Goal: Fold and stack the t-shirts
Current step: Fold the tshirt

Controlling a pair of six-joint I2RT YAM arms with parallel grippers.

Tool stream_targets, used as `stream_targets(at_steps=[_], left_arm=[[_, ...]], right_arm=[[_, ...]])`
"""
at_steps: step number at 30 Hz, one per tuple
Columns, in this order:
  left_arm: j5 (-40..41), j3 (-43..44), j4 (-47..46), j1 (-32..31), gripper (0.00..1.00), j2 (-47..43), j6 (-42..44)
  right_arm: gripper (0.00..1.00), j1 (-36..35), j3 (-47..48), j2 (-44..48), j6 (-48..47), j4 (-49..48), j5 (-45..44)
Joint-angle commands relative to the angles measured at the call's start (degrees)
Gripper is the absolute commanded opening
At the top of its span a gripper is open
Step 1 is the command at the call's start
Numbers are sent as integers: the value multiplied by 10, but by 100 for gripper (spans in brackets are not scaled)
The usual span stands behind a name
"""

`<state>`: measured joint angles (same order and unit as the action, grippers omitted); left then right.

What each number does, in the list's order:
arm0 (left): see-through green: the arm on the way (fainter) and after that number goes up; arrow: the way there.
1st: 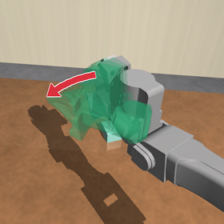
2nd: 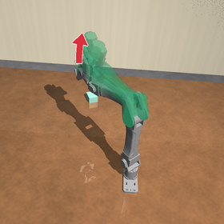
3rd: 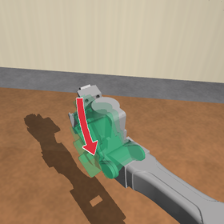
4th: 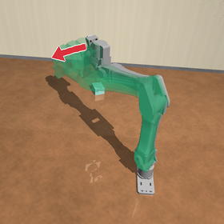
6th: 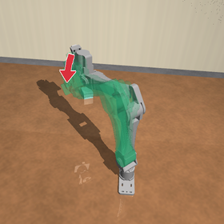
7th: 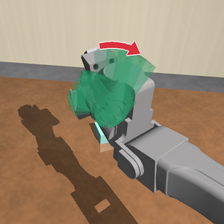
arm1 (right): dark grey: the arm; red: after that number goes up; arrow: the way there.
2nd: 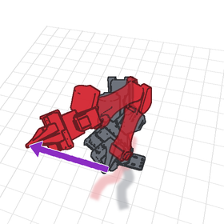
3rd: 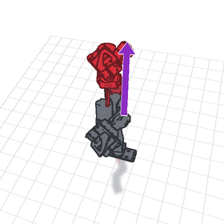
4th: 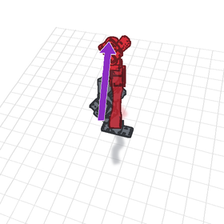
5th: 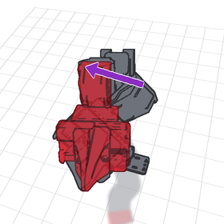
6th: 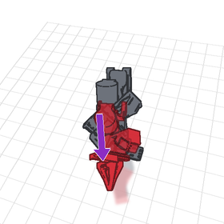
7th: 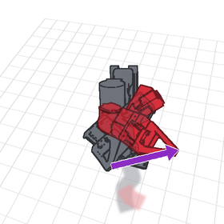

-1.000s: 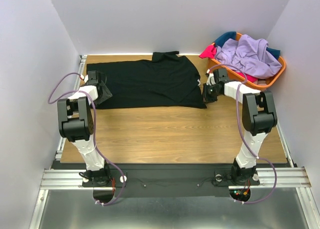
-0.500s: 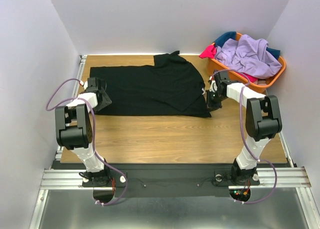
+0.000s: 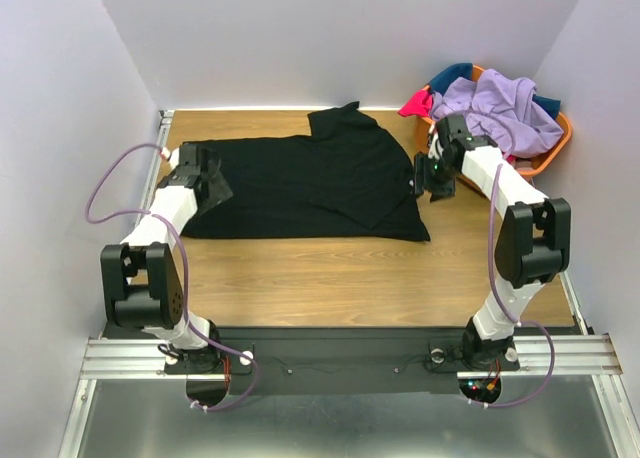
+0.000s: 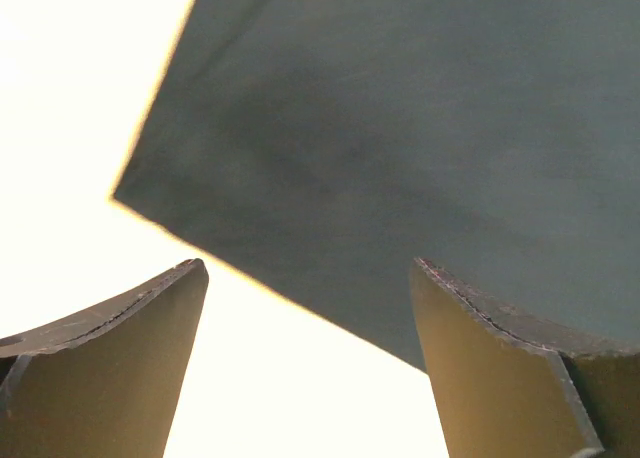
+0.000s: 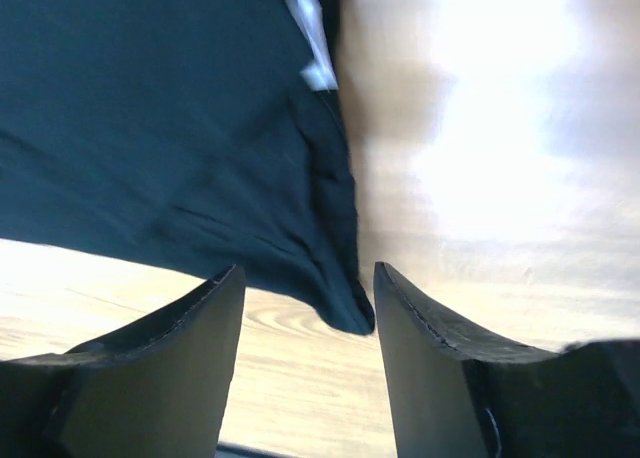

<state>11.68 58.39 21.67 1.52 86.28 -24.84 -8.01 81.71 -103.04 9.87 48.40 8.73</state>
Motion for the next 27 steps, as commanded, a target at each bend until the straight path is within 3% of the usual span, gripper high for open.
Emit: stream_targets(at_steps=[1, 5, 15, 27], left_arm=[[-1, 66, 10, -63, 94, -11, -28], [-14, 106, 0, -130, 94, 25, -51], [-43, 124, -29, -238, 94, 71, -107], [-43, 109, -30, -254, 94, 64, -115]], right_arm=[[60, -13, 65, 33, -7, -3, 7], [59, -46, 71, 4, 12, -35, 58], [58, -163, 44, -62, 38, -81, 45], [57, -190, -16, -60, 38, -80, -2]])
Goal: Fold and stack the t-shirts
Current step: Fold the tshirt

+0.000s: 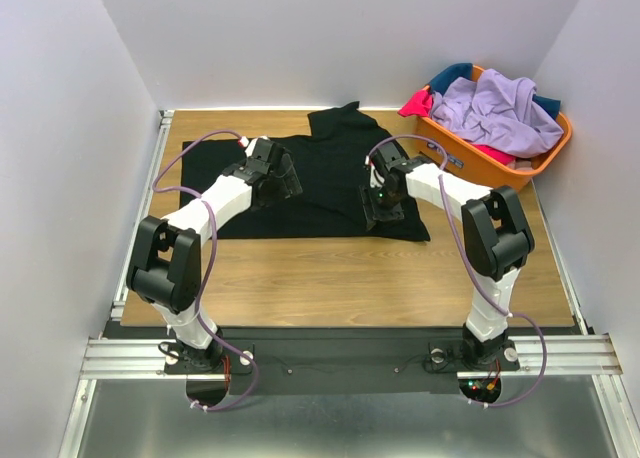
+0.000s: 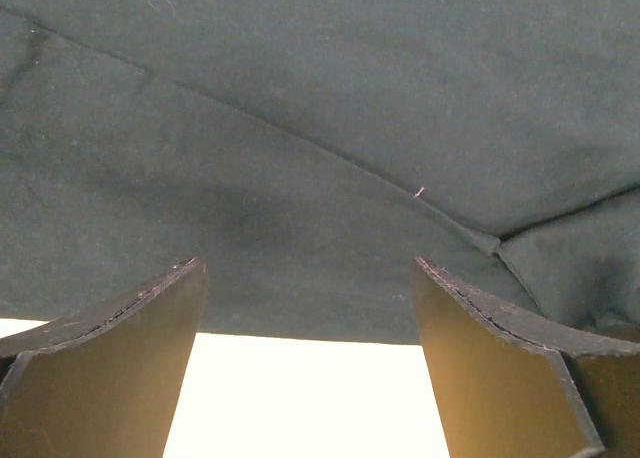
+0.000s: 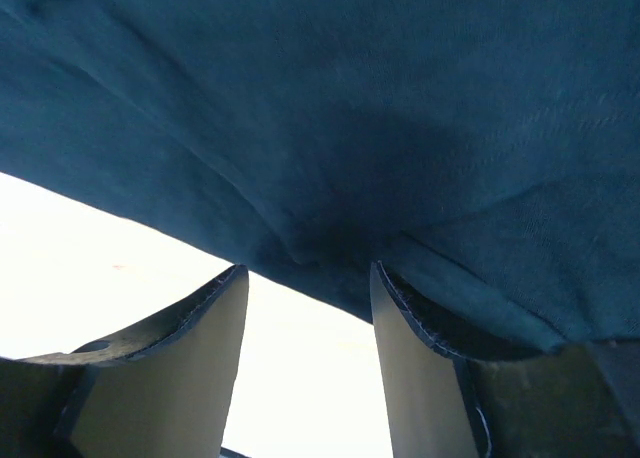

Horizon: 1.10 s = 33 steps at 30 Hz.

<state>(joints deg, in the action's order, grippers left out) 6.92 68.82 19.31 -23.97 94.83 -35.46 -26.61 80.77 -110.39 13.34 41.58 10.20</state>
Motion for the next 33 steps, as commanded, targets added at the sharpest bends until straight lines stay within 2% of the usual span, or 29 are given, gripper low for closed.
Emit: stream_targets(at_steps=[1, 15, 28, 33], left_arm=[[2, 3, -8, 1, 94, -20, -9], [0, -17, -9, 1, 94, -29, -12], [-1, -13, -11, 1, 94, -29, -12], [-4, -14, -10, 1, 94, -28, -13]], right_arm=[[57, -4, -8, 10, 2, -12, -15], [52, -10, 7, -23, -2, -38, -25], [25, -10, 15, -14, 5, -58, -40], [27, -10, 17, -9, 8, -58, -43]])
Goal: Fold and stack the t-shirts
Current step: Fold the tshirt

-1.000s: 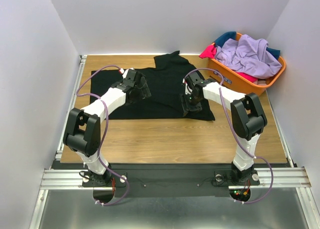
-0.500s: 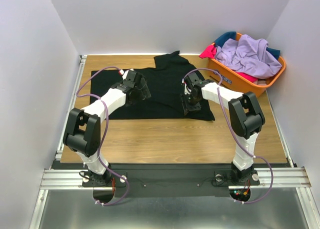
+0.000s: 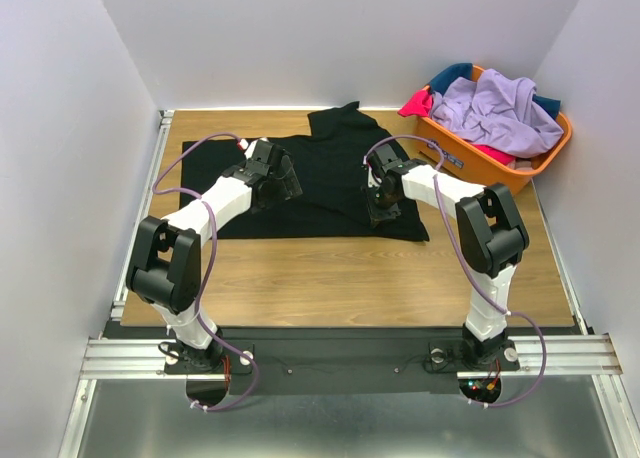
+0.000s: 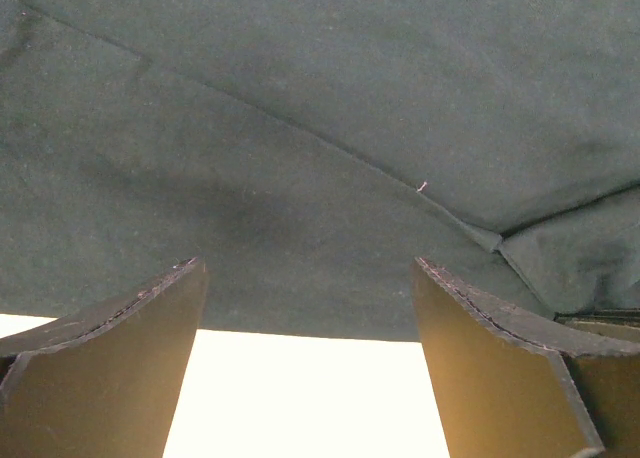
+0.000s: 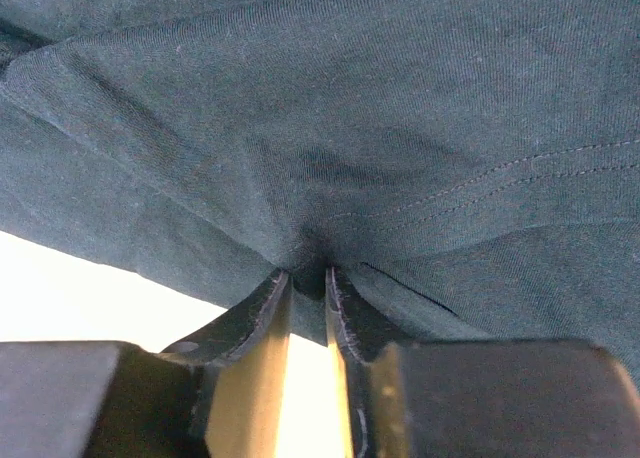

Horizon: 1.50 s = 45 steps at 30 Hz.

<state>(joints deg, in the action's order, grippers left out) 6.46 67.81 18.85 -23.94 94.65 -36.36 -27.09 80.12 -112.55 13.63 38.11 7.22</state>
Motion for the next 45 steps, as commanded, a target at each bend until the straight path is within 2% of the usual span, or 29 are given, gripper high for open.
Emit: stream_targets(at_steps=[1, 5, 9, 20, 29, 37, 45], left_arm=[[0, -4, -7, 0, 94, -27, -4], [0, -6, -7, 0, 94, -26, -4], [-2, -7, -7, 0, 94, -26, -6], [-7, -6, -10, 0, 94, -20, -6], [-11, 0, -11, 0, 94, -13, -2], [-15, -2, -10, 0, 94, -11, -2], [-18, -9, -10, 0, 94, -11, -2]], right_arm=[[30, -6, 24, 13, 6, -23, -14], [32, -4, 31, 10, 7, -26, -16], [27, -6, 40, 4, 5, -30, -16], [0, -6, 59, -13, -4, -34, -16], [0, -6, 144, -59, -18, -33, -44], [0, -4, 227, -126, -32, -33, -107], [0, -4, 289, -166, -36, -33, -107]])
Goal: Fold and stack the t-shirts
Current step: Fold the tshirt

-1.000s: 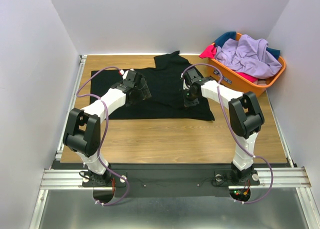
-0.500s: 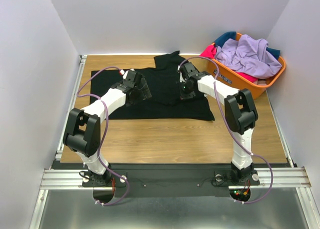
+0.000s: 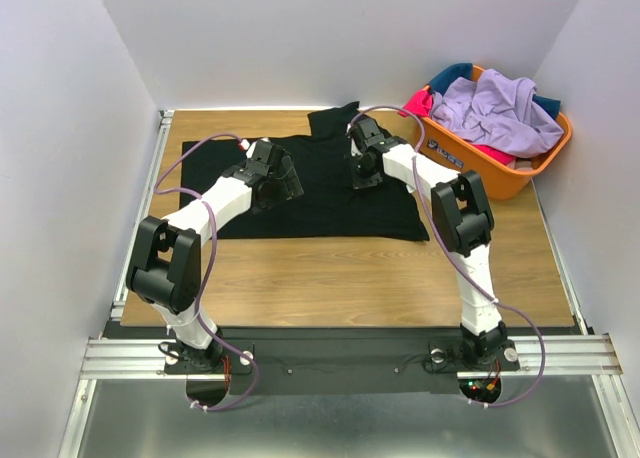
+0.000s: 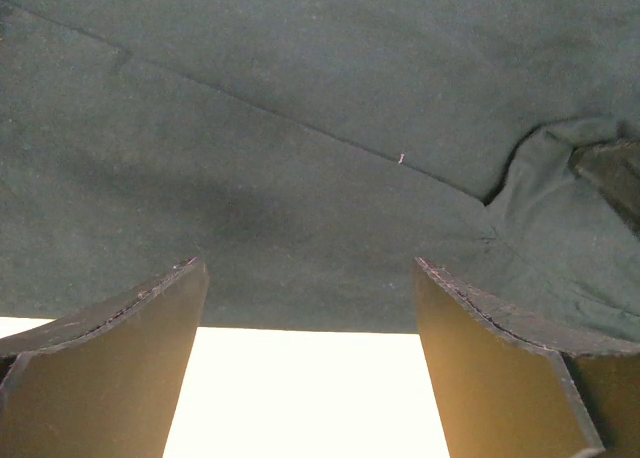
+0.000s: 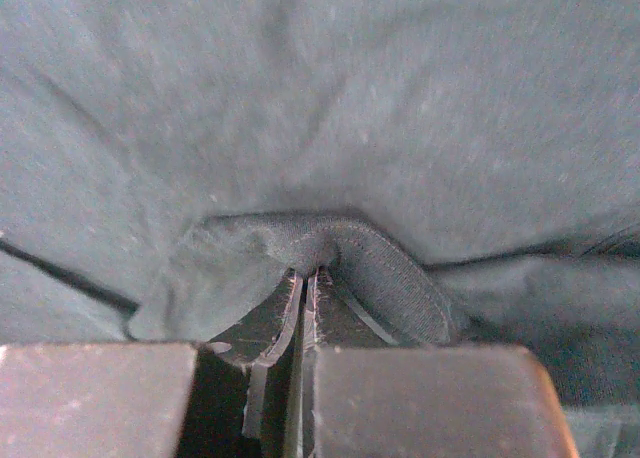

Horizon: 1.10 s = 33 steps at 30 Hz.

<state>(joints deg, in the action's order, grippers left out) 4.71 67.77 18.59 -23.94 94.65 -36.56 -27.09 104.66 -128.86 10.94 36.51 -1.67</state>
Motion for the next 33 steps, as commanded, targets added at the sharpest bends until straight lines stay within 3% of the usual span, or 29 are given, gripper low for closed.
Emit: stream_targets(at_steps=[1, 7, 9, 10, 11, 14, 17, 28, 33], left_arm=[[0, -7, -7, 0, 94, -11, 0], [2, -8, -7, 0, 94, -10, 0], [5, -9, -7, 0, 94, -11, 0], [10, -8, -6, 0, 94, -12, 1], [14, -6, -4, 0, 95, -11, 4], [41, 1, 10, 1, 96, -10, 16], [51, -13, 13, 14, 97, -13, 18], [-17, -119, -69, 102, 98, 15, 6], [-12, -132, -76, 140, 97, 17, 19]], right_arm=[[0, -4, 48, -6, -7, -17, -20], [3, 1, 93, -27, 0, -17, -32], [18, 1, 104, -33, -1, -17, -19], [41, 2, 112, -34, -1, -17, -8], [51, 3, 114, -36, 1, -17, -7], [68, 6, 107, -17, 4, -16, -30], [78, 28, 77, 30, 15, -17, -44], [78, 212, -195, 234, 54, -61, 33], [77, 236, -277, 261, 62, -86, 32]])
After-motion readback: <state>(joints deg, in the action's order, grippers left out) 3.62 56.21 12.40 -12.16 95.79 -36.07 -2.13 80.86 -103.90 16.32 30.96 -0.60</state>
